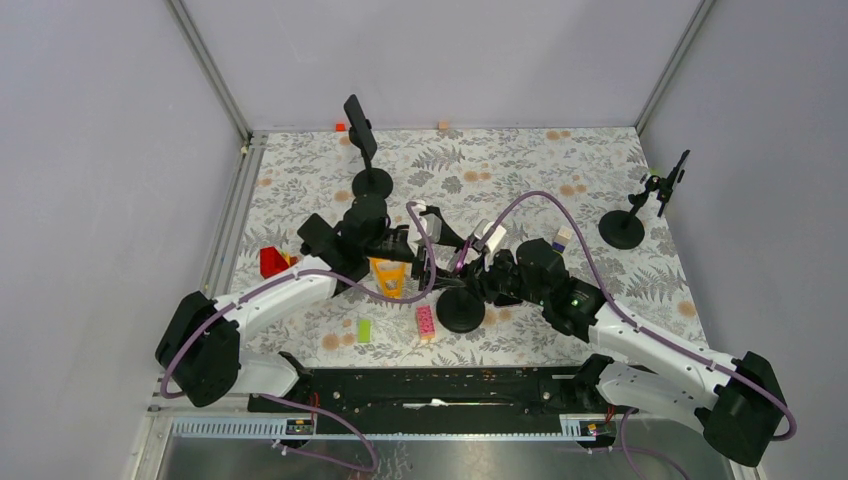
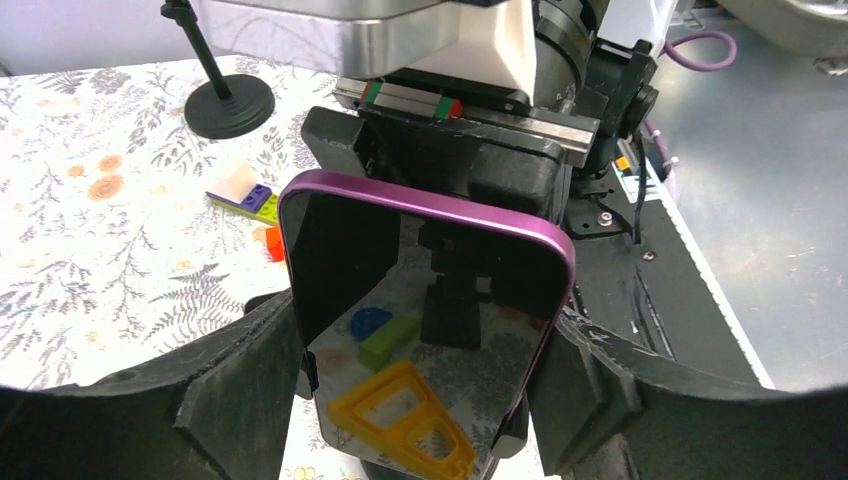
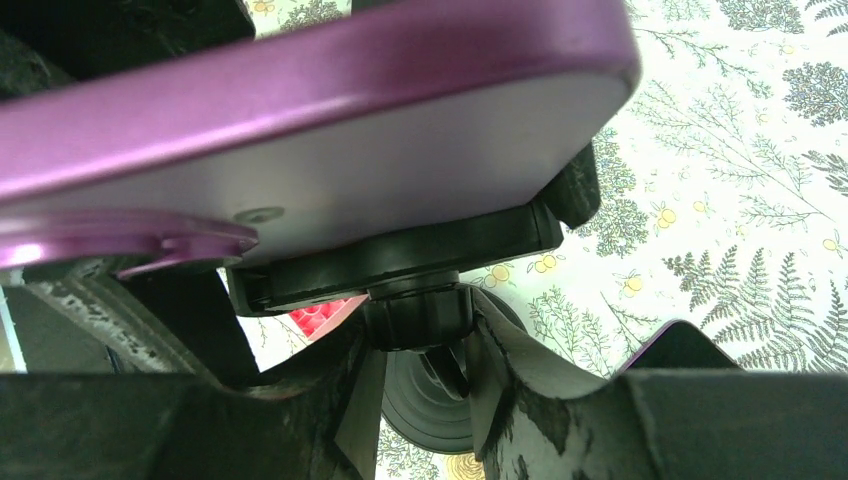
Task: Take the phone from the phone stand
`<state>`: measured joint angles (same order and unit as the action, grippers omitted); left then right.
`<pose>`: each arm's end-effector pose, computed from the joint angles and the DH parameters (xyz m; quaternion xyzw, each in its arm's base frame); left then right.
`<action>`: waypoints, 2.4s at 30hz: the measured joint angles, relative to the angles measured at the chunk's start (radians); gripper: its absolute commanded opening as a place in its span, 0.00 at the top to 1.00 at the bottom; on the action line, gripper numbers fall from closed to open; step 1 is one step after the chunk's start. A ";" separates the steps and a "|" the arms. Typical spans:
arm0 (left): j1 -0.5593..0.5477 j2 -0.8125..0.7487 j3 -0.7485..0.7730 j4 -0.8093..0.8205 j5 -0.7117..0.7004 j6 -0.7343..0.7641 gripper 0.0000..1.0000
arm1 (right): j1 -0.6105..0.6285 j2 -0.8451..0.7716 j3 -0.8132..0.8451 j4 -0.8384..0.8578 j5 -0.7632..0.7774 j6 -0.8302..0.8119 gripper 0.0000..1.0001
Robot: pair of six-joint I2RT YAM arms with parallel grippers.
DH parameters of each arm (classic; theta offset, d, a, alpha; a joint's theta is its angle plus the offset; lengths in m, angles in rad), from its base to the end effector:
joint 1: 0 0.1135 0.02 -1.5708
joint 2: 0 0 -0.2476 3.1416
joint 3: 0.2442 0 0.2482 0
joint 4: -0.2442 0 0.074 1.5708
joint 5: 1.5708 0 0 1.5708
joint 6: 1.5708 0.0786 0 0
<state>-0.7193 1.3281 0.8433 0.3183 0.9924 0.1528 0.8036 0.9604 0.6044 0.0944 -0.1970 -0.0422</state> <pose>0.1950 -0.2583 0.2753 0.5623 0.4787 -0.5077 0.4438 0.1768 0.2055 0.2496 -0.3786 0.6953 0.2976 0.5335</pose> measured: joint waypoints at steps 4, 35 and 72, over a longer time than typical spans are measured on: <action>-0.016 -0.014 -0.003 -0.011 -0.032 0.040 1.00 | -0.004 0.000 0.000 -0.001 0.006 0.014 1.00; -0.068 -0.050 -0.230 0.441 -0.243 -0.200 1.00 | -0.006 -0.025 -0.041 0.047 0.056 0.051 1.00; -0.176 -0.101 -0.304 0.488 -0.448 -0.187 1.00 | -0.021 -0.031 -0.047 0.010 0.064 0.051 1.00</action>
<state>-0.8955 1.2270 0.5388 0.8062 0.5446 -0.0345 0.7826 0.9295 0.5579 0.1047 -0.1329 0.0090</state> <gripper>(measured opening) 0.722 0.381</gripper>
